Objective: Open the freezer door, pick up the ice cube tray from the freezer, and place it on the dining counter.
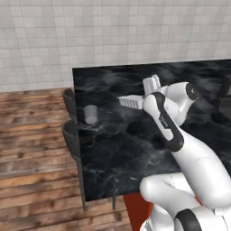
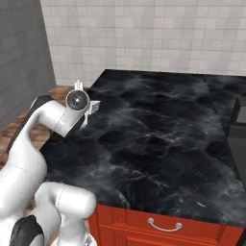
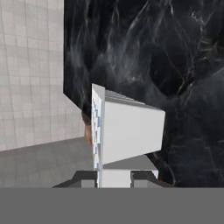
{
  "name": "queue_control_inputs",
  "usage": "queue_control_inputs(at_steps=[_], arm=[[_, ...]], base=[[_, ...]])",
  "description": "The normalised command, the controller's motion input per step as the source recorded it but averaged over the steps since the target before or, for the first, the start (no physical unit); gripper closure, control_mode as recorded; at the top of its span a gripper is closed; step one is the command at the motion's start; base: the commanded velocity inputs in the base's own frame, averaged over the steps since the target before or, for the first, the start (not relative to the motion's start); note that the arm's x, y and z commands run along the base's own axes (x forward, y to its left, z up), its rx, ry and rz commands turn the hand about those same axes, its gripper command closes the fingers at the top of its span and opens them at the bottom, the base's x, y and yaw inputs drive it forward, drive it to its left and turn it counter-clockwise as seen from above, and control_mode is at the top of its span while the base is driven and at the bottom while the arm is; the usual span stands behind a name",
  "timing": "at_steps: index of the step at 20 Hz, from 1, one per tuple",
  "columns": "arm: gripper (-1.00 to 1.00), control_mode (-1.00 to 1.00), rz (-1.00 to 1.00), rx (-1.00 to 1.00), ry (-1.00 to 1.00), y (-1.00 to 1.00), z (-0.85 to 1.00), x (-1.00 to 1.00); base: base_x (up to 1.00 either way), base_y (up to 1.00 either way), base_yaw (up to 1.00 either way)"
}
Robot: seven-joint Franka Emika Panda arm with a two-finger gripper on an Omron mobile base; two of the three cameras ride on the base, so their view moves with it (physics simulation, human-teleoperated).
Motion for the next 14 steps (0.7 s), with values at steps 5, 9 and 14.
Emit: queue_control_inputs(at_steps=[5,9,14], arm=[[1.0,-1.0,0.03,0.0,0.0,0.18,-0.56,0.69],[1.0,-1.0,0.02,0.0,-0.04,0.05,-0.48,0.6],[1.0,-1.0,0.0,0.0,-0.02,0.0,-0.39,0.55]], base=[[0.0,0.0,0.0],[0.0,0.0,0.0],[0.0,0.0,0.0]])
